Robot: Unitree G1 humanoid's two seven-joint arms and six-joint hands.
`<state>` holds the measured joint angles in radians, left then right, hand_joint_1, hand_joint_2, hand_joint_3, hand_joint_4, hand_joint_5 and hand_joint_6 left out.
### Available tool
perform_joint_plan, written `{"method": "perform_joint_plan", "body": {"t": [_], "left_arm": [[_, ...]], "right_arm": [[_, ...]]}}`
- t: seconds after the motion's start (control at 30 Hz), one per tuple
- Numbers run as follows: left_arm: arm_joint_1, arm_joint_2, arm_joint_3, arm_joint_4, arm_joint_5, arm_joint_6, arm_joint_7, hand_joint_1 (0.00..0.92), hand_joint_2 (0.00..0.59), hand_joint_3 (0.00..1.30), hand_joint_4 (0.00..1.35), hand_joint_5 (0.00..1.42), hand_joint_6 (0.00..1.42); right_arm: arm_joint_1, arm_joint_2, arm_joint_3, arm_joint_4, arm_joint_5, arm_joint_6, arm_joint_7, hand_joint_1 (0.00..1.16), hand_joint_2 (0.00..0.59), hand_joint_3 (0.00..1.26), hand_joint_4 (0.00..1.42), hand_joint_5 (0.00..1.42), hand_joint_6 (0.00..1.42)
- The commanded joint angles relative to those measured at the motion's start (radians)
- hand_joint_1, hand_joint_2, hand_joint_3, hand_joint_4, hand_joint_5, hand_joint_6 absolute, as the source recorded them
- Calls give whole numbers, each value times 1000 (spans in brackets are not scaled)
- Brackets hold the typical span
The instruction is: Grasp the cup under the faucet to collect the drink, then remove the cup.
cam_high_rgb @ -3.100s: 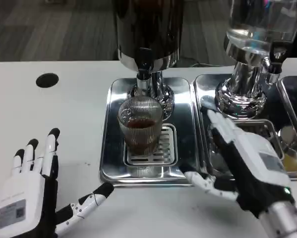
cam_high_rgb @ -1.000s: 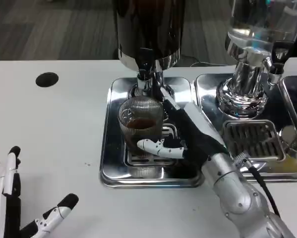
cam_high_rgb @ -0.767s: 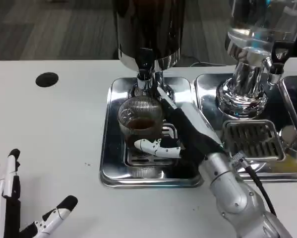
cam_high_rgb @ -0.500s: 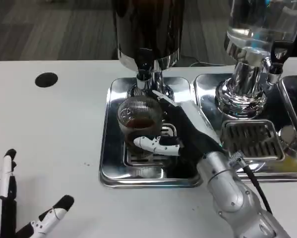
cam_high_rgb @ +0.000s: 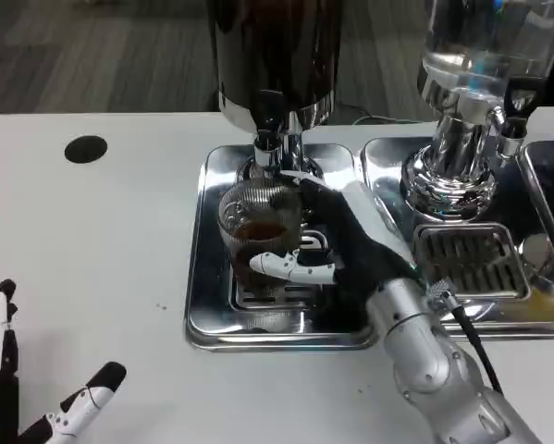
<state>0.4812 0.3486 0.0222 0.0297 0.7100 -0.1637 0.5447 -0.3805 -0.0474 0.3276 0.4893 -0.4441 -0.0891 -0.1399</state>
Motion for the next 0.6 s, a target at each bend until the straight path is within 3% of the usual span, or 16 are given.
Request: {"method": "perform_joint_plan", "body": {"t": [0.03, 0.6], "left_arm": [[2, 1, 3, 12, -8, -11, 9, 0, 78, 14, 0, 4, 0], [-4, -1, -1, 8, -7, -6, 3, 0, 85, 25, 0, 4, 0]], "right_arm": [[17, -2, 12, 14, -7, -10, -2, 803, 199, 403, 439, 318, 356], [54, -13, -16, 4, -1, -90, -91, 861, 197, 564, 628, 569, 722]]}}
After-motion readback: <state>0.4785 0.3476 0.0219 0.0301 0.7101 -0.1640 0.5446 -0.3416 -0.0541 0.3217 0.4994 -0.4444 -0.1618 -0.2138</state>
